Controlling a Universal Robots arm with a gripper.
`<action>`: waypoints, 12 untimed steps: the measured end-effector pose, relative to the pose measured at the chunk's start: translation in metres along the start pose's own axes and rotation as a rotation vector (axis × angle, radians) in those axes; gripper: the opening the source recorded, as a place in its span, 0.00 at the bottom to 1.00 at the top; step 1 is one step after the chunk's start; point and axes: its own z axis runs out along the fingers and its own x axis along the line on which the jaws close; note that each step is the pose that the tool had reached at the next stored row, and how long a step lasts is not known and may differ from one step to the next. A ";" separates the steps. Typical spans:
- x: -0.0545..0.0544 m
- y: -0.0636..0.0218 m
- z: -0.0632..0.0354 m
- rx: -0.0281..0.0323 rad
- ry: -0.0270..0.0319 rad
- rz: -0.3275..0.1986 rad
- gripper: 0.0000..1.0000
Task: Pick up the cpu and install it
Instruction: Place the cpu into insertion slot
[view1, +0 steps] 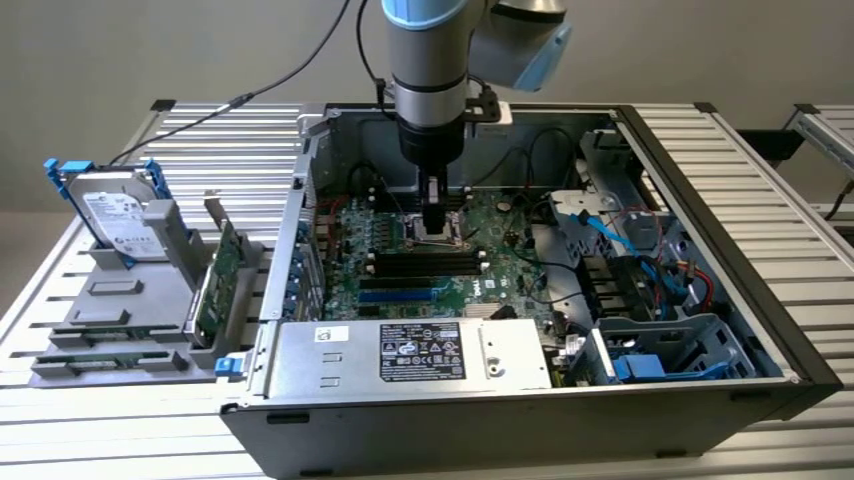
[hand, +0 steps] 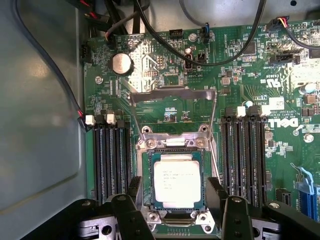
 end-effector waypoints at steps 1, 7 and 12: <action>0.000 -0.0001 0.0005 0.0001 -0.0001 0.000 0.63; -0.001 -0.0004 0.0055 0.0001 -0.0002 0.000 0.63; -0.001 -0.0007 0.0089 0.0001 -0.0001 0.000 0.63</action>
